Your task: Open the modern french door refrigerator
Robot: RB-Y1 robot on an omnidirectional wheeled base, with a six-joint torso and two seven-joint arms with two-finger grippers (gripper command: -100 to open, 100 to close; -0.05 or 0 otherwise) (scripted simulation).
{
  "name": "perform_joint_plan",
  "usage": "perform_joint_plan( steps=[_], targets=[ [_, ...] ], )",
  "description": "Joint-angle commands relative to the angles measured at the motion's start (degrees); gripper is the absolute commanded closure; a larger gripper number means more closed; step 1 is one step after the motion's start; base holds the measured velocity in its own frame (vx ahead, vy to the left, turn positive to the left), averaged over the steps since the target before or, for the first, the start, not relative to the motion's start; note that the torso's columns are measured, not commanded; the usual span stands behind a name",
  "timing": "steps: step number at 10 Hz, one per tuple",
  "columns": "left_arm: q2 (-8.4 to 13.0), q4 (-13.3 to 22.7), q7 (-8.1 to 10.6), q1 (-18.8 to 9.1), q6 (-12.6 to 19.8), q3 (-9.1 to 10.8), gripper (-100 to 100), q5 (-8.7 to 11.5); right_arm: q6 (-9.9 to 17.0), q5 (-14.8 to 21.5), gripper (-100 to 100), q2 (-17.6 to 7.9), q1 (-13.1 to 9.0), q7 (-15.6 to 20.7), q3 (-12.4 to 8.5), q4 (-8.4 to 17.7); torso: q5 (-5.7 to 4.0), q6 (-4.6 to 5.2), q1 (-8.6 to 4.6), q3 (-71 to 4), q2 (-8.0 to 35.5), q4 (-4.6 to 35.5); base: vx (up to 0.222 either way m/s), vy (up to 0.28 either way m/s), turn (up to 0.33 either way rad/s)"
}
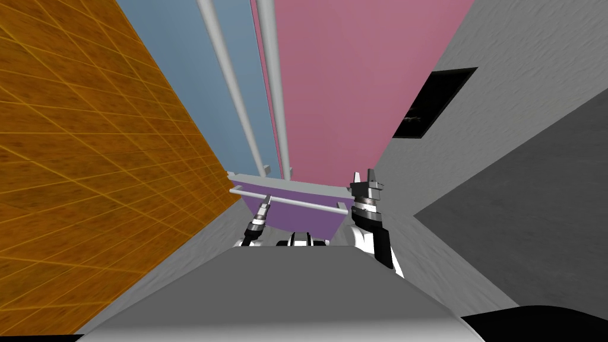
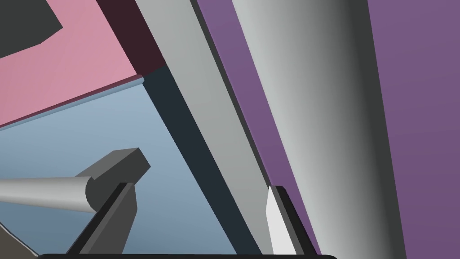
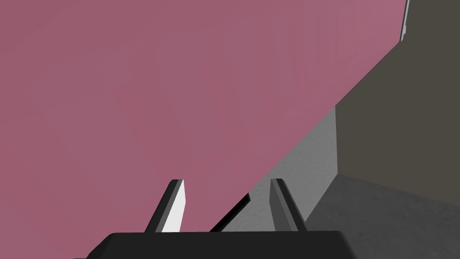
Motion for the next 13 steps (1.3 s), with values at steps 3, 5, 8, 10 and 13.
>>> perform_joint_plan(
  steps=[3,5,8,10,13],
  targets=[
    [-0.77,4.73,-0.61,0.17,-0.97,-1.26,-100,-0.64,0.0,0.0,0,0.0,0.0,0.0,0.0,0.0,0.04,0.14,-0.13,-0.03,-0.08,-0.08,0.011,0.011,-0.012],
    [-1.07,6.15,-0.95,-0.12,-1.86,-1.41,-100,-0.74,0.0,0.0,0,0.0,0.0,0.0,0.0,0.0,0.02,0.12,-0.23,0.0,-0.03,-0.11,0.01,0.01,-0.008],
    [-1.89,9.07,-1.55,-0.65,-3.47,-1.68,-100,-0.94,0.0,0.0,0,0.0,0.0,0.0,0.0,0.0,0.0,0.23,-0.36,-0.02,-0.09,-0.12,0.008,0.008,-0.024],
    [-3.11,11.36,-2.05,-1.08,-4.79,-1.91,-100,-1.1,0.0,0.0,0,0.0,0.0,0.0,0.0,0.0,-0.17,0.22,-0.28,-0.09,-0.15,0.2,-0.009,-0.004,-0.02],
    [-4.64,13.26,-2.52,-1.39,-7.09,-1.57,-100,-0.94,0.0,0.0,0,0.0,0.0,0.0,0.0,0.0,-0.35,0.07,-0.18,-0.2,-0.22,0.52,-0.001,-0.005,-0.023]
  ],
)
